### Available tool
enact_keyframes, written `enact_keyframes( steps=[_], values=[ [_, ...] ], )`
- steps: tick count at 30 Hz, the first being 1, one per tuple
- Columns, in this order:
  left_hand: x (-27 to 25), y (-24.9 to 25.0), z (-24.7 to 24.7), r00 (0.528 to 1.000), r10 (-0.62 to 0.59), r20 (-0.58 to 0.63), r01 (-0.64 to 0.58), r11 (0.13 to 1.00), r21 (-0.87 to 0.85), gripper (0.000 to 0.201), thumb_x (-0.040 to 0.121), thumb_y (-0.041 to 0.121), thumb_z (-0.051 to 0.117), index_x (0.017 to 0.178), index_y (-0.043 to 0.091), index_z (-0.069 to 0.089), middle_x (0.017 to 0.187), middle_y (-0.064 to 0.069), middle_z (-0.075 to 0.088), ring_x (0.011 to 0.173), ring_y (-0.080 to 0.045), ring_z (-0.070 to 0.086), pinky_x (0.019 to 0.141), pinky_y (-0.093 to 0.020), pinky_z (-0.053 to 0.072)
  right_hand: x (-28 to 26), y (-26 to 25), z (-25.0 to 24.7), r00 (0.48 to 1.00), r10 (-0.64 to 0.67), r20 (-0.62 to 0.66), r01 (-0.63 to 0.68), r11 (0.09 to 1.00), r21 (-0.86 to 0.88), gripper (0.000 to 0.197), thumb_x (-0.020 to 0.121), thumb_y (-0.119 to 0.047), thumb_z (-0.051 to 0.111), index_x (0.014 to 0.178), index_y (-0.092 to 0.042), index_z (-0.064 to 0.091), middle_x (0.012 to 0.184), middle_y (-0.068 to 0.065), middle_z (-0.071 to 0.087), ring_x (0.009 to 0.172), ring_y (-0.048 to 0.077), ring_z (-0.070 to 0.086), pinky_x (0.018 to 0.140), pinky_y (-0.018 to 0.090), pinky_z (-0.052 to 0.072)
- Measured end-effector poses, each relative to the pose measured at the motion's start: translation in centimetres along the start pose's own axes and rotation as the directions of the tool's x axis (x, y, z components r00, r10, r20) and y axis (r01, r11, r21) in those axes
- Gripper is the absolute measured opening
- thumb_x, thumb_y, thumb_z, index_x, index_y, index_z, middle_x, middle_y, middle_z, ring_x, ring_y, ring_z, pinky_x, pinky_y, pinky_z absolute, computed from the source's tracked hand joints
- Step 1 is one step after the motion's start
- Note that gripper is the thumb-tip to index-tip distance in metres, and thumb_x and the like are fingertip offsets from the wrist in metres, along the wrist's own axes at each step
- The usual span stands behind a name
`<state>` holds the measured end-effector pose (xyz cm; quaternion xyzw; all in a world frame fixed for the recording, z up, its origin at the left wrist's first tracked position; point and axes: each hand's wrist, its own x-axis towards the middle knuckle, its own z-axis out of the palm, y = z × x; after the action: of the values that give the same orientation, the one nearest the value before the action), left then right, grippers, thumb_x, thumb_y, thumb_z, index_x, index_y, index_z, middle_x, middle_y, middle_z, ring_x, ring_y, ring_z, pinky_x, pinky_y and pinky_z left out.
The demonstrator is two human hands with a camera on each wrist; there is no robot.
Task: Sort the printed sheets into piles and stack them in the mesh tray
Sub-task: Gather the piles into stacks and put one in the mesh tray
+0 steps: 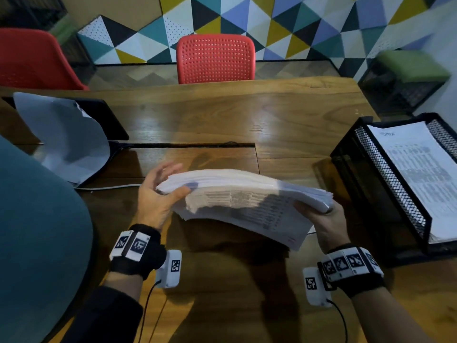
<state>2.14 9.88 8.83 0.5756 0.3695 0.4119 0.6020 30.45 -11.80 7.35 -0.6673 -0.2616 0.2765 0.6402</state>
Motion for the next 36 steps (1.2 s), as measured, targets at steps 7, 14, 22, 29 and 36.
enact_keyframes(
  steps=[7,14,22,29,36],
  values=[
    [-1.3,-2.5,2.3,0.976,-0.209,-0.065,0.216,0.965,0.145,0.041,0.069,0.001,0.085,0.098,0.023,0.067,0.092,0.011,0.074,0.090,-0.008,0.071,0.092,-0.032,0.056,0.4,0.8,1.4,0.996,0.078,0.047,-0.075,0.995,-0.069,0.044,0.072,0.000,0.078,0.113,-0.004,0.061,0.100,-0.003,0.068,0.084,-0.004,0.069,0.081,0.027,0.057],
    [-0.8,-1.8,-0.4,0.988,-0.151,-0.040,0.152,0.988,0.012,0.056,0.068,-0.003,0.083,0.118,0.013,0.064,0.113,0.002,0.071,0.105,-0.010,0.068,0.085,-0.027,0.058,1.5,1.1,0.0,0.995,0.039,-0.091,-0.051,0.990,-0.133,0.066,0.076,0.011,0.070,0.133,-0.005,0.043,0.119,0.002,0.060,0.107,0.007,0.062,0.087,0.025,0.055],
    [0.5,-1.8,2.4,0.963,-0.269,-0.027,0.267,0.962,-0.048,0.031,0.074,-0.003,0.080,0.096,0.017,0.073,0.096,-0.001,0.078,0.097,-0.021,0.072,0.087,-0.032,0.059,1.7,0.2,1.5,0.997,-0.069,0.040,0.075,0.980,-0.186,0.029,0.078,-0.033,0.075,0.096,-0.012,0.068,0.093,-0.003,0.071,0.088,0.010,0.069,0.076,0.022,0.055],
    [-0.5,-3.2,2.0,0.960,-0.268,-0.076,0.263,0.963,-0.065,0.043,0.068,0.001,0.086,0.107,0.010,0.072,0.102,-0.004,0.076,0.098,-0.015,0.073,0.084,-0.030,0.059,-0.2,0.4,2.3,0.999,0.004,-0.036,-0.005,0.999,-0.045,0.043,0.066,-0.006,0.084,0.101,-0.023,0.065,0.094,-0.006,0.074,0.088,0.007,0.070,0.073,0.024,0.058],
    [-0.3,-2.6,1.0,0.972,-0.206,-0.116,0.195,0.976,-0.099,0.036,0.071,0.000,0.084,0.103,0.014,0.073,0.097,-0.001,0.078,0.091,-0.016,0.074,0.075,-0.028,0.060,-0.3,-1.3,2.3,0.993,-0.106,-0.055,0.104,0.994,-0.036,0.049,0.071,0.004,0.076,0.115,-0.006,0.057,0.098,-0.009,0.069,0.085,-0.003,0.066,0.067,0.015,0.054]
  ],
)
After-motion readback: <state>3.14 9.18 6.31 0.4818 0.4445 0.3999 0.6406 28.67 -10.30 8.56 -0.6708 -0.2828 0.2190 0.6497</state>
